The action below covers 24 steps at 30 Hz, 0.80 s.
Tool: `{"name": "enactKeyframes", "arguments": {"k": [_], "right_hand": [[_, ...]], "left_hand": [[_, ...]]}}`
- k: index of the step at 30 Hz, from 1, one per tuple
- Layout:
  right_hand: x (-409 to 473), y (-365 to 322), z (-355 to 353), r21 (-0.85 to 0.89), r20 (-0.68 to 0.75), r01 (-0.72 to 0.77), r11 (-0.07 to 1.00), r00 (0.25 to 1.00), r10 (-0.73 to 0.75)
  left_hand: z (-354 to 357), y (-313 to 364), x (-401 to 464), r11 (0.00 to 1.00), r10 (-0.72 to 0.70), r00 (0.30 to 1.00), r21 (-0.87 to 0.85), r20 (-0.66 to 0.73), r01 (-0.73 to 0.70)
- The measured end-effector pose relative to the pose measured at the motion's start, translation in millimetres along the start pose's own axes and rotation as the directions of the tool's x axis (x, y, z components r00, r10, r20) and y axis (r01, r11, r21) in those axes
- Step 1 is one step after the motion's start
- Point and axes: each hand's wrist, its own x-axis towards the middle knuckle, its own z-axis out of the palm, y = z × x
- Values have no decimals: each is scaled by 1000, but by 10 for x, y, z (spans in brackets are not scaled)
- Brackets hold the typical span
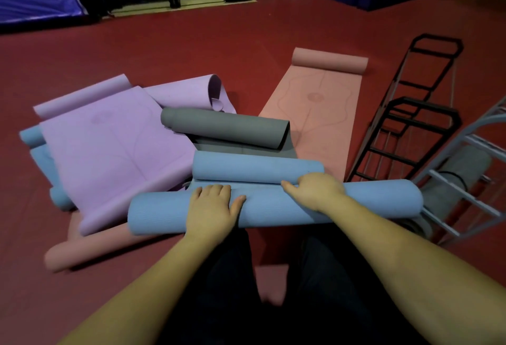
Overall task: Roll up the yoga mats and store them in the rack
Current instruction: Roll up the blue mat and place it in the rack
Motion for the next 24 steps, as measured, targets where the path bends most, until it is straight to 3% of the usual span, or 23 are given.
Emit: {"name": "enactKeyframes", "arguments": {"k": [5,11,14,20,24], "right_hand": [[142,-54,-91,16,138,-7,1000,990,5],[127,-56,-206,31,213,-3,1000,977,-4],[86,-66,-248,48,316,-7,999,949,-9],[-1,-36,-294,150,525,-3,989,847,-77],[5,-52,-260,151,526,-10,988,847,-72]], "left_hand": [[-174,39,148,997,-81,994,24,75,79],[-289,73,180,997,-62,991,50,119,56],[-354,102,115,997,-66,984,37,167,61],[-488,104,59,991,-113,902,-22,416,134],[-479,67,135,987,-122,857,-31,501,159]]}}
